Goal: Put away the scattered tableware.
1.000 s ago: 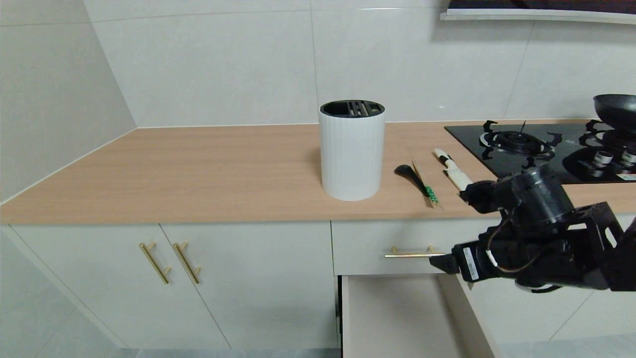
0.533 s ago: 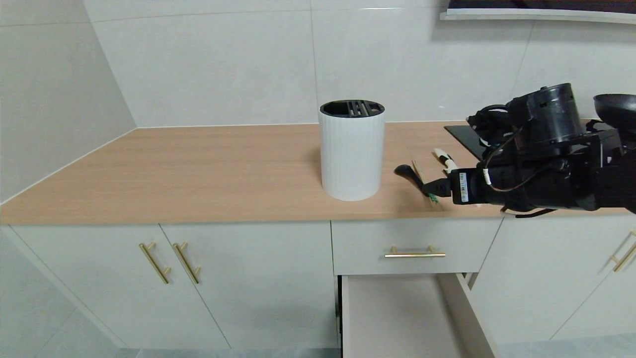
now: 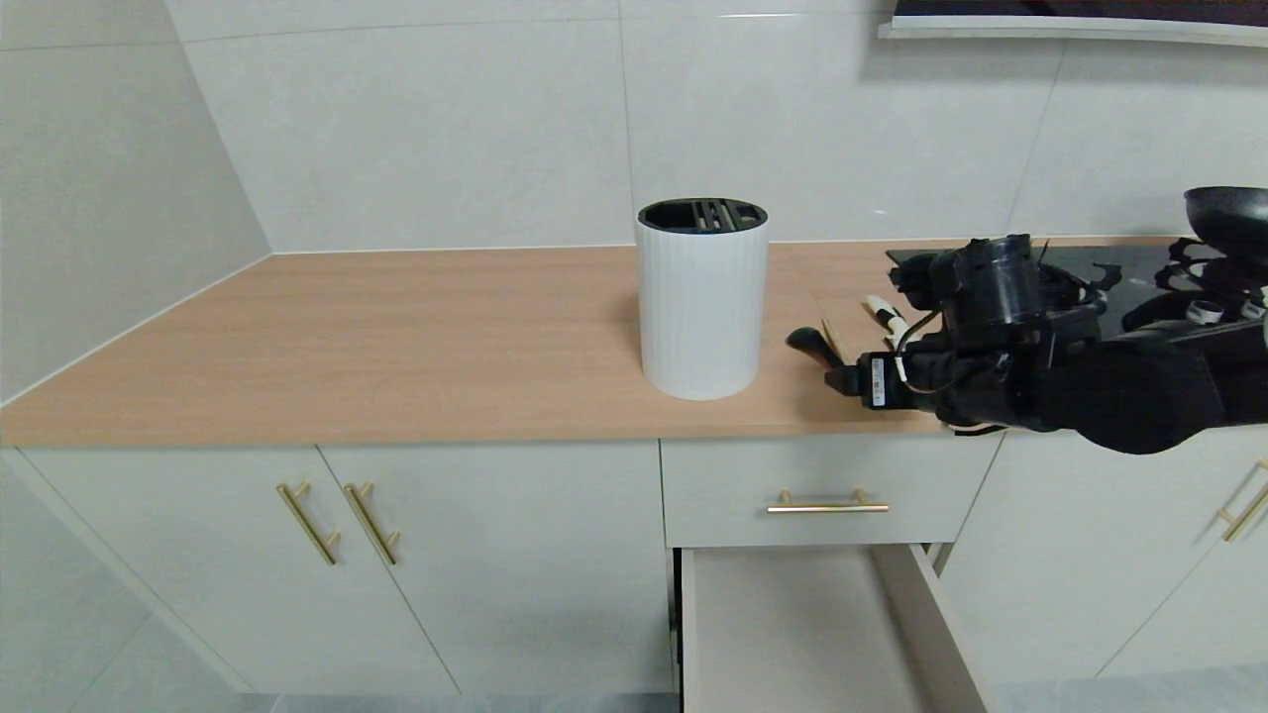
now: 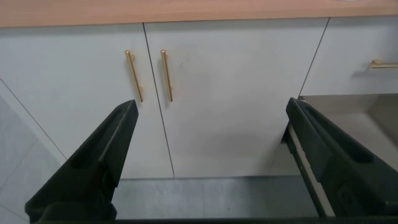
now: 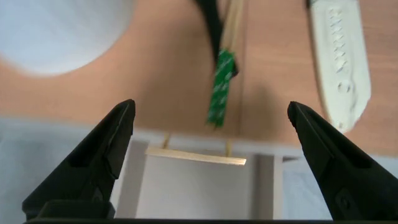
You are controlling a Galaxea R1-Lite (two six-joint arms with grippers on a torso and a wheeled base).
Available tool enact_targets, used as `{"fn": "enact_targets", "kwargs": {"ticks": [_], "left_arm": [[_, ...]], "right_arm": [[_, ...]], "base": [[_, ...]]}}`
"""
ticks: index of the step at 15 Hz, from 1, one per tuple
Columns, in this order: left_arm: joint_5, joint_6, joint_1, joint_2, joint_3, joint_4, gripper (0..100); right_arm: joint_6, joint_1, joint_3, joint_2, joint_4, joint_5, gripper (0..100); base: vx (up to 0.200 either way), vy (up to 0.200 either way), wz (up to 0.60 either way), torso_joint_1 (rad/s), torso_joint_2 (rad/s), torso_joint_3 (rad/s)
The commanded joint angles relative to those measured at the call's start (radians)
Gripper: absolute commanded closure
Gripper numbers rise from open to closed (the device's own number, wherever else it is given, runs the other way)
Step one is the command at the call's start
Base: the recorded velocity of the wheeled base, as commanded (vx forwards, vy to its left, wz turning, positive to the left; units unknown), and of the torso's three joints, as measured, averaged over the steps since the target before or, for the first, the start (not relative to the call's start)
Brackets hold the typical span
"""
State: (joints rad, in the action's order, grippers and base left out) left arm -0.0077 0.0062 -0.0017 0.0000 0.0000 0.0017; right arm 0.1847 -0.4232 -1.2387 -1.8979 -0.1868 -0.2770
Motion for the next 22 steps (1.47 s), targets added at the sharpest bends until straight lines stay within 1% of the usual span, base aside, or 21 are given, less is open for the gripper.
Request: {"fn": "enact_targets", "kwargs": {"ticks": [1, 10, 11, 22], "left_arm": [[0.0, 0.0, 0.0, 0.002, 0.0, 0.0, 0], [0.0, 0.0, 0.0, 0.002, 0.0, 0.0, 0], [0.0, 0.0, 0.0, 0.002, 0.0, 0.0, 0], [0.0, 0.0, 0.0, 0.0, 0.0, 0.0, 0]], "right_arm": [[-0.002, 0.006, -0.002, -0.076, -0.034, -0.027, 0], [0.002, 0.007, -0.011, -0.089, -0.042, -0.028, 0], [0.002, 0.007, -0.011, -0.089, -0.042, -0.028, 100], [0.004, 0.007, -0.008, -0.07, -0.04, -0.027, 100]], "base": [[0.0, 0.0, 0.0, 0.0, 0.0, 0.0], [0.0, 0.0, 0.0, 0.0, 0.0, 0.0], [0.0, 0.0, 0.0, 0.0, 0.0, 0.0], [0.0, 0.0, 0.0, 0.0, 0.0, 0.0]]}}
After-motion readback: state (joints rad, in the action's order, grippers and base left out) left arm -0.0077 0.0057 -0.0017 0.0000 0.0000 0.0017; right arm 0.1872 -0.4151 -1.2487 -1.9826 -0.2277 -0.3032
